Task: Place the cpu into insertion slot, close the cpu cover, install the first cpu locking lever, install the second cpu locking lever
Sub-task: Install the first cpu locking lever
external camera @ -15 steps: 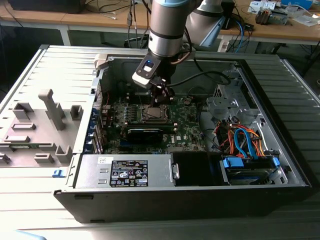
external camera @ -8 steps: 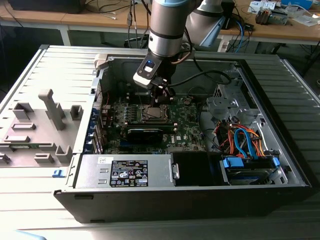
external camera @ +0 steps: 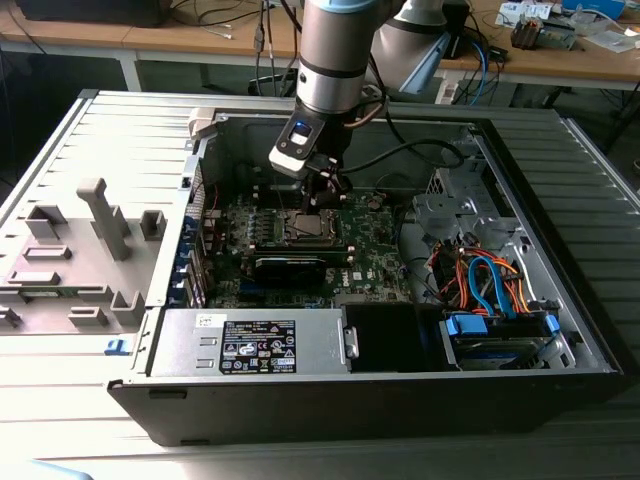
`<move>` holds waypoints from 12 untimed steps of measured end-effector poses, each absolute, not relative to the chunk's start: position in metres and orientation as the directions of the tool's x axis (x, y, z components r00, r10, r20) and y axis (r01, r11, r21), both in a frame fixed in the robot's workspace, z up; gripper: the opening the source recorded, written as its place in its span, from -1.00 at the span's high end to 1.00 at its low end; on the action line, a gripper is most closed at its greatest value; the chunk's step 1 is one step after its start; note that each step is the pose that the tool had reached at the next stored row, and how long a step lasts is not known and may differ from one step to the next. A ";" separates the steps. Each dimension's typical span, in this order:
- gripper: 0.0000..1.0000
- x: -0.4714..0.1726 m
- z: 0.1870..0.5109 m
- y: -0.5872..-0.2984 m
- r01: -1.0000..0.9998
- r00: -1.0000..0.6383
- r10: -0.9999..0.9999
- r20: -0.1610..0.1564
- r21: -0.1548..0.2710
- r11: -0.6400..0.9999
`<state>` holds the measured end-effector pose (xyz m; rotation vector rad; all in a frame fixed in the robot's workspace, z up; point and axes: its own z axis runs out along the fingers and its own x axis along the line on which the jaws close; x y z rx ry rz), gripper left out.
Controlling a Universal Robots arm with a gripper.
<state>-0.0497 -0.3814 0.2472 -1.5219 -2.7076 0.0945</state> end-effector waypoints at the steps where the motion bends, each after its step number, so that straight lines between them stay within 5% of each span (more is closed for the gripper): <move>1: 0.79 -0.050 0.247 -0.381 0.849 -0.525 0.851 0.000 -0.070 0.524; 12: 0.79 -0.050 0.247 -0.381 0.819 -0.572 0.821 0.000 -0.070 0.570</move>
